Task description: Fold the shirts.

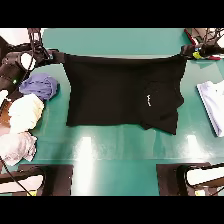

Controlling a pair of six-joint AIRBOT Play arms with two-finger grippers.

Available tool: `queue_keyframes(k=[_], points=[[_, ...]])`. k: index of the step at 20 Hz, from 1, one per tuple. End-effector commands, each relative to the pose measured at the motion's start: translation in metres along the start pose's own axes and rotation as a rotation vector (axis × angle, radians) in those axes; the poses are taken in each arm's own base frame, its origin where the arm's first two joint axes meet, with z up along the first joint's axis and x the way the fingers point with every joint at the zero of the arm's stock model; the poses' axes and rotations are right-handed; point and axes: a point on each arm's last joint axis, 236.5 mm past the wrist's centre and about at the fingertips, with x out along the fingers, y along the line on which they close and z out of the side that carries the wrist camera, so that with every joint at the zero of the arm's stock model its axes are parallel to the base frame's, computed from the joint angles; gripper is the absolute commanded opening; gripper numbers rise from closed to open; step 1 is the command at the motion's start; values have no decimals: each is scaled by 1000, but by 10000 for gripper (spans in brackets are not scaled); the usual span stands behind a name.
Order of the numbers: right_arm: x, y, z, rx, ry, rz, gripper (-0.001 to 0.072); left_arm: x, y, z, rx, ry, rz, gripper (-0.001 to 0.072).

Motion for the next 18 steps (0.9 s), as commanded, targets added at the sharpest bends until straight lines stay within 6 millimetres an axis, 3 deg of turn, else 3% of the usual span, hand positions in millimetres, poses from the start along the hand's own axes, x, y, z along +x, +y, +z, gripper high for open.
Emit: queue_keyframes(k=[1, 3, 5, 7, 11, 13, 16, 18], points=[[17, -17, 2, 20, -18, -22, 16, 14, 32, -7, -67, -1, 50, 22], [24, -21, -11, 18, 33, -30, 16, 17, 58, -24, -121, 61, 89, 22], [28, -23, -20, 5, 69, -44, 16, 18, 68, -38, -113, 112, 103, 22], [34, -17, -35, -13, 126, -40, 16, 19, 67, -55, -55, 180, 93, 22], [44, -8, -79, -78, 300, -44, 16, 16, 54, -112, 12, 399, 24, 22], [44, -5, -98, -91, 362, -45, 16, 12, 46, -130, -1, 459, -10, 23], [50, -7, -144, -80, 490, -45, 16, 7, 41, -155, -20, 537, -30, 23], [56, -7, -158, -67, 511, -39, 16, 7, 40, -164, -26, 557, -32, 23]])
